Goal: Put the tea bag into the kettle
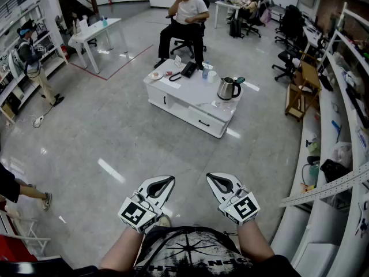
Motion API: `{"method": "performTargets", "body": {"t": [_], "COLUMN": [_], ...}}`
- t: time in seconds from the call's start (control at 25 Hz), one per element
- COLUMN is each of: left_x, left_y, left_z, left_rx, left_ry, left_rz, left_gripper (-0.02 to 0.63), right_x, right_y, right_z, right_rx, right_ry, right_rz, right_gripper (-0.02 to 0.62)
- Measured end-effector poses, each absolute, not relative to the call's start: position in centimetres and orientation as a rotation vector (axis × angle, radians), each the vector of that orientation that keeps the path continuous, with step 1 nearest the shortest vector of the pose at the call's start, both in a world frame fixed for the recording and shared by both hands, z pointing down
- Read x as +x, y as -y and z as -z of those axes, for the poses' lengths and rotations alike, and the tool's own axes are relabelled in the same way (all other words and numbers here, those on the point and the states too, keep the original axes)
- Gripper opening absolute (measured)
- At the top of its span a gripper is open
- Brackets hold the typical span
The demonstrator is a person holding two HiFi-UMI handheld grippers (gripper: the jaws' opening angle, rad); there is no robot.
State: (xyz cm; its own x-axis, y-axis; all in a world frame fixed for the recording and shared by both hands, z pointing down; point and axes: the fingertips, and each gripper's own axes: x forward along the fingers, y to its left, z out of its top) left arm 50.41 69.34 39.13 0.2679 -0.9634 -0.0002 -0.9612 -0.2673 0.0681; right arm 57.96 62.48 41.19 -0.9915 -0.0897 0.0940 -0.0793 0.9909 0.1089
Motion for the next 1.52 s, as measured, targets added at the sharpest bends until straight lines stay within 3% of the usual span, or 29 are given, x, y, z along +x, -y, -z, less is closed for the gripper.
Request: {"method": "performTargets", "body": {"t": [1.0, 1.52], "left_x": [47.6, 41.6], "left_y": [-70.0, -71.6], "left_z": [-39.1, -39.9], "left_rx": [2.472, 2.532], "left_ry": [1.843, 1.778], "left_rz": [0.072, 0.052], "left_gripper": [0.006, 0.006], "right_x": [55.4, 48.6], "right_y": [-61.6, -63.9], "right_z": [-41.0, -41.6], "right_rx": [0.223, 0.197], "right_ry": [3.071, 3.069], "right_rz": [0.085, 0.077], "right_gripper": [0.009, 0.009]}}
